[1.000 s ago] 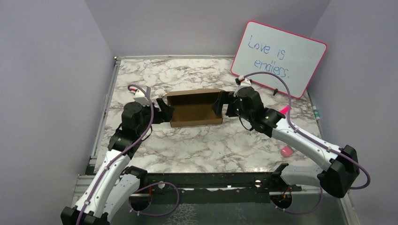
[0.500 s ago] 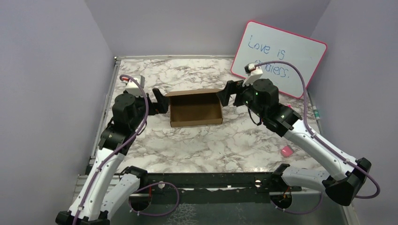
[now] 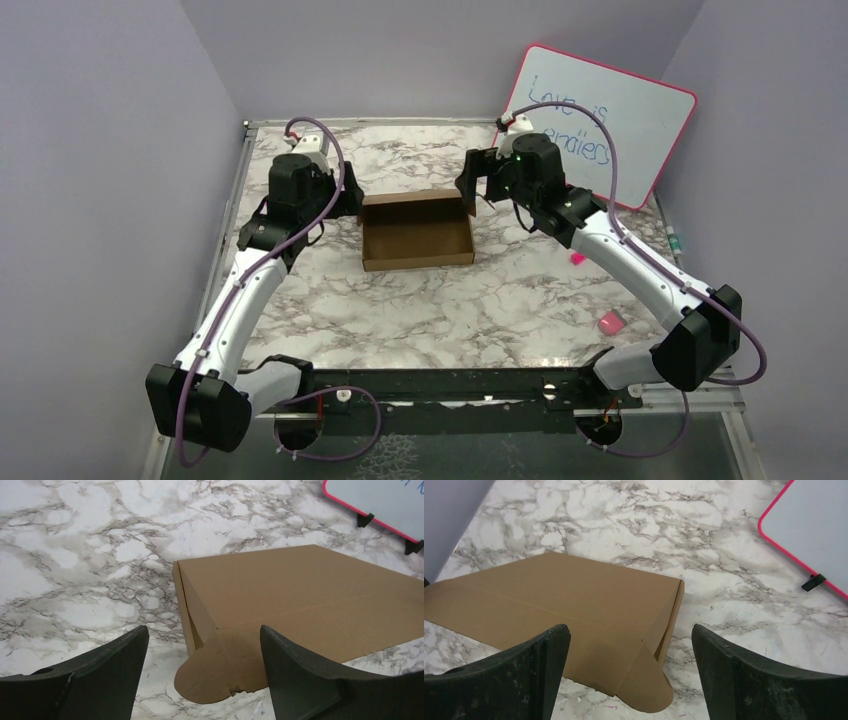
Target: Fold the paper box
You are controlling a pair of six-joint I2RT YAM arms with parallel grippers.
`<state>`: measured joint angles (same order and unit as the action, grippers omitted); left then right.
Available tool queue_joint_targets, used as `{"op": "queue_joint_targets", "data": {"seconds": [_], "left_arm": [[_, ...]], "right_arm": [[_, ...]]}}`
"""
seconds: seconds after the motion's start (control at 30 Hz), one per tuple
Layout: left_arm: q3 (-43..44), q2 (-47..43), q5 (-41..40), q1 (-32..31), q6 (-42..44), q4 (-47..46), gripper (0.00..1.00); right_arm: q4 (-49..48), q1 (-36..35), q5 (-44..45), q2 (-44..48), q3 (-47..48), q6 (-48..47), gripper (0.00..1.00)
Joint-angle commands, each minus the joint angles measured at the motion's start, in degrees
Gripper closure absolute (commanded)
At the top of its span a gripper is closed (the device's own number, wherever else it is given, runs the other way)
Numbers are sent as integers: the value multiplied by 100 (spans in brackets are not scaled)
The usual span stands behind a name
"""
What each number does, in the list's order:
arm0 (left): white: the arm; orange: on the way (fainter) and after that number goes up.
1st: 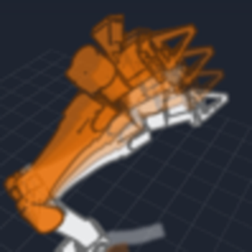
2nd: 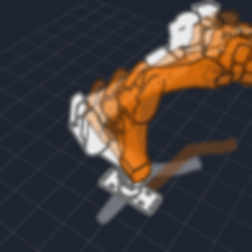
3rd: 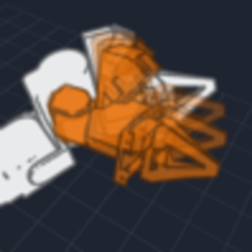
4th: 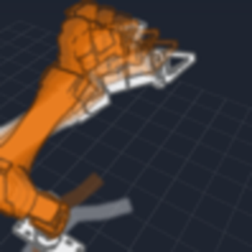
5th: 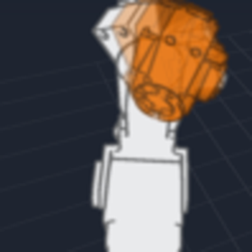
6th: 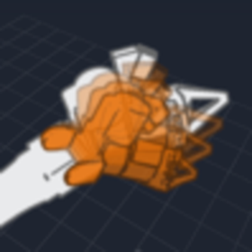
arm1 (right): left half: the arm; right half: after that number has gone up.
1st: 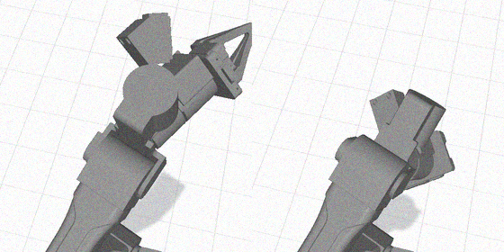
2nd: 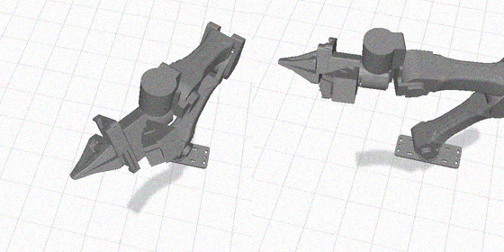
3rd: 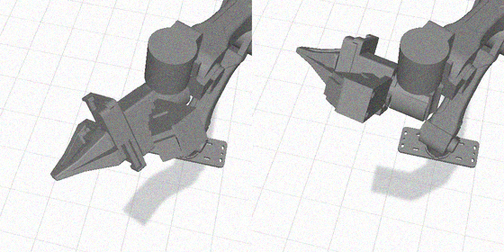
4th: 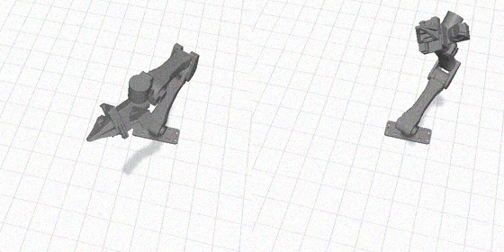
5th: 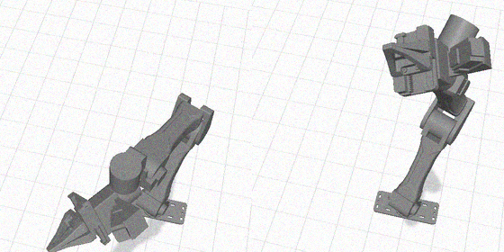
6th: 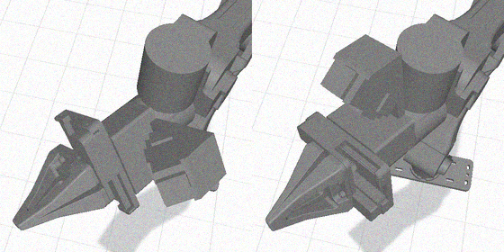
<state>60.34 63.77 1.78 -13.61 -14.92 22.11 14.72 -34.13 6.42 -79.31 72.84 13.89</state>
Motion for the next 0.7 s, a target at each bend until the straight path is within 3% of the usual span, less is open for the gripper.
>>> {"op": "queue_joint_targets", "data": {"seconds": [0.0,0.67], "left_arm": [[-237,-77,543,13,84,-89,18],[-1910,-412,838,9,-362,-453,24]], "right_arm": [[32,20,-392,-47,-226,-80,4],[-687,21,-852,399,-2027,217,6]]}}
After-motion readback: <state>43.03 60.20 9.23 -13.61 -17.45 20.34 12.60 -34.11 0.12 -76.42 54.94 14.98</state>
